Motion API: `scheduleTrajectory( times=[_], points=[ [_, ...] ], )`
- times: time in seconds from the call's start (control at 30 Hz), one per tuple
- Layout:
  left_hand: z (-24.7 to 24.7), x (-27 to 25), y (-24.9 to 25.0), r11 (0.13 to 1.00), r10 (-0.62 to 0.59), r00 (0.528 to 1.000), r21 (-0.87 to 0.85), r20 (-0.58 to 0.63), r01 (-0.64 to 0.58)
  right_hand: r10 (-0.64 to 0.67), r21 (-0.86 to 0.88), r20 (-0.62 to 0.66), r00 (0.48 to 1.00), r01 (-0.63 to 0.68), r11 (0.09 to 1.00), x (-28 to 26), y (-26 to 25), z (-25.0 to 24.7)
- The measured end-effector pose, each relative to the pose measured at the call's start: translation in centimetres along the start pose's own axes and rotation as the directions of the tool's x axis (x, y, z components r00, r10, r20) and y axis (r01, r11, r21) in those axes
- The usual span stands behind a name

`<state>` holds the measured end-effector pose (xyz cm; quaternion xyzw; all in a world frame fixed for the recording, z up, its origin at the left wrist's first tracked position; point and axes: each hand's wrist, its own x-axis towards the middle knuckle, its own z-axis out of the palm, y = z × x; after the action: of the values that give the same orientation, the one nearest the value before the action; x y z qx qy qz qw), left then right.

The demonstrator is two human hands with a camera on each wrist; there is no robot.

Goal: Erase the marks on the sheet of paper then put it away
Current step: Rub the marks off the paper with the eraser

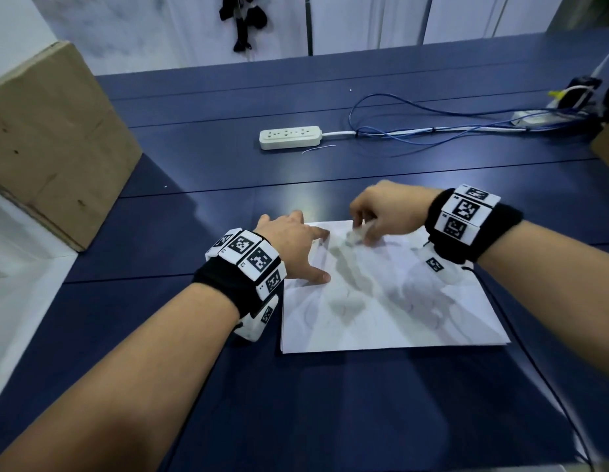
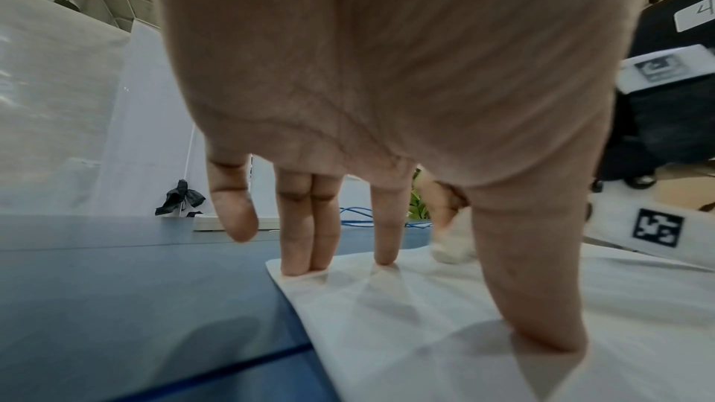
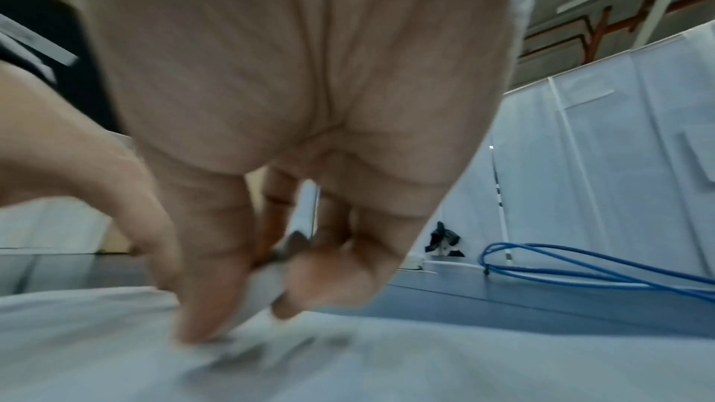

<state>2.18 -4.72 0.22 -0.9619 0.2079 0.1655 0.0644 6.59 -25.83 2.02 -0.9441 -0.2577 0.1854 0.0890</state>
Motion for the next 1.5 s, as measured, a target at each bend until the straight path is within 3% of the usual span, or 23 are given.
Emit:
scheduleTrajectory(
  times=[0.1,0.2,0.27,0.3,0.43,0.53,0.7,0.73,0.87,0.93,1.1,1.17,1.27,1.33,1.43,1.5],
  points=[
    [0.0,0.0,0.0,1.0,-0.004,1.0,0.0,0.01,0.004,0.042,-0.011,-0.13,0.991,-0.044,0.999,0.6,0.6,-0.4],
    [0.1,0.1,0.0,1.0,-0.003,1.0,-0.007,-0.004,0.003,-0.034,0.05,0.067,0.997,0.03,0.998,-1.2,0.0,0.1],
    [0.2,0.1,-0.1,1.0,-0.004,1.0,0.0,-0.001,0.004,-0.073,0.106,0.242,0.967,0.048,0.993,-2.1,-0.6,0.5],
    [0.1,0.1,0.0,1.0,-0.004,1.0,0.004,0.0,0.004,-0.075,0.094,0.25,0.965,0.053,0.994,-2.0,-0.6,0.5],
    [0.0,0.0,0.0,1.0,-0.006,1.0,-0.003,0.004,0.006,0.031,-0.008,-0.048,0.998,-0.031,0.999,0.4,0.5,-0.4],
    [0.1,0.1,0.0,1.0,-0.004,1.0,-0.002,0.007,0.004,0.038,-0.003,-0.109,0.993,-0.038,0.999,0.3,0.8,-0.3],
    [0.1,0.1,0.0,1.0,-0.005,1.0,-0.008,0.001,0.006,-0.068,0.076,0.208,0.976,0.053,0.996,-1.9,-0.4,0.4],
    [0.1,0.2,0.0,1.0,-0.004,1.0,-0.006,0.002,0.004,-0.063,0.058,0.192,0.979,0.053,0.997,-1.7,-0.3,0.4],
    [0.1,0.1,-0.1,1.0,-0.006,1.0,-0.005,0.006,0.006,0.037,-0.005,-0.083,0.996,-0.037,0.999,0.7,0.7,-0.3],
    [0.1,0.2,0.0,1.0,-0.004,1.0,0.0,0.006,0.004,0.054,0.02,-0.1,0.994,-0.052,0.998,0.6,0.9,-0.3],
    [0.2,0.2,-0.1,1.0,-0.006,1.0,-0.007,-0.001,0.006,-0.106,0.08,0.2,0.974,0.091,0.993,-1.8,-0.6,0.7],
    [0.2,0.1,-0.1,1.0,-0.003,1.0,-0.007,0.0,0.003,-0.08,0.022,0.129,0.988,0.078,0.997,-1.0,-0.4,0.5],
    [0.1,0.1,-0.1,1.0,-0.003,1.0,0.0,0.006,0.003,0.047,-0.011,-0.097,0.994,-0.048,0.999,0.8,0.3,-0.3],
    [0.2,0.1,-0.1,1.0,-0.002,1.0,0.004,0.013,0.002,0.071,-0.007,-0.13,0.989,-0.073,0.997,0.9,0.5,-0.4],
    [0.1,0.1,-0.1,1.0,-0.001,1.0,-0.004,0.007,0.001,-0.026,0.042,0.085,0.996,0.023,0.999,-0.7,-0.4,0.1],
    [0.2,0.1,-0.1,1.0,0.0,1.0,-0.002,0.005,0.0,-0.077,0.085,0.255,0.964,0.056,0.995,-1.6,-1.2,0.5]
  ],
)
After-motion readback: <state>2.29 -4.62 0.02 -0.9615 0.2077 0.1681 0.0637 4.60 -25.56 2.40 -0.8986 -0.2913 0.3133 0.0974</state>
